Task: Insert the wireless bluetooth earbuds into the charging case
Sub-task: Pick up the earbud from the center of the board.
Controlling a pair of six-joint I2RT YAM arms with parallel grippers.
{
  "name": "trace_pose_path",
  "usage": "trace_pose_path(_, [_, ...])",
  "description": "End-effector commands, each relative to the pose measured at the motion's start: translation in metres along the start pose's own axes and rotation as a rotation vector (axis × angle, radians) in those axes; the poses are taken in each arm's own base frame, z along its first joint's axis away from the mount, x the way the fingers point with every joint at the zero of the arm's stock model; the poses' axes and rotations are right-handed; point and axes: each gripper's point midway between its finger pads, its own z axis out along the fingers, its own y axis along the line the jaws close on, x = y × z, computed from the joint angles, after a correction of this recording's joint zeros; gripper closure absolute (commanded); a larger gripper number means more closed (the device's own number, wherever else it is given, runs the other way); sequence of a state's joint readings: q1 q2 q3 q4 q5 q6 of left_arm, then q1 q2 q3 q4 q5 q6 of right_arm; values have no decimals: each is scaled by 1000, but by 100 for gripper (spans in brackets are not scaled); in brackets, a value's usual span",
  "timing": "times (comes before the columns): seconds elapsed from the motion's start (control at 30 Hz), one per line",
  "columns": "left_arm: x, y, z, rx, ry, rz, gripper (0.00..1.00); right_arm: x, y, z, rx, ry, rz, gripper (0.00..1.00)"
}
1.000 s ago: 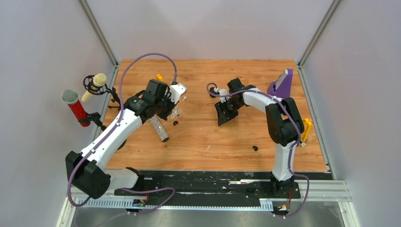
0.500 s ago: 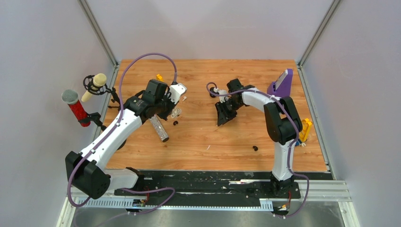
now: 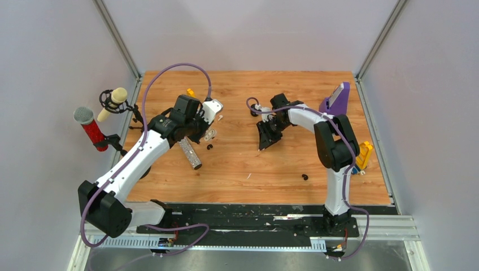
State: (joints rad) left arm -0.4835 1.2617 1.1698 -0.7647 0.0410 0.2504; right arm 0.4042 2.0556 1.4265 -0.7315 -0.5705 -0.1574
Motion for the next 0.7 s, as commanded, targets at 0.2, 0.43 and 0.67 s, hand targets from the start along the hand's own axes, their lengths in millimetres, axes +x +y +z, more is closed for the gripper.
trace_pose_path(0.2, [-14,3,-7,-14,-68,1,83,5,-14,22,48,42,11,70])
trace_pose_path(0.43, [-14,3,-8,-17,-71,3,83,7,-13,28,59,58,1,68])
trace_pose_path(0.67, [-13,3,-8,-18,-72,2,83,16,-16,34,75,87,-10,72])
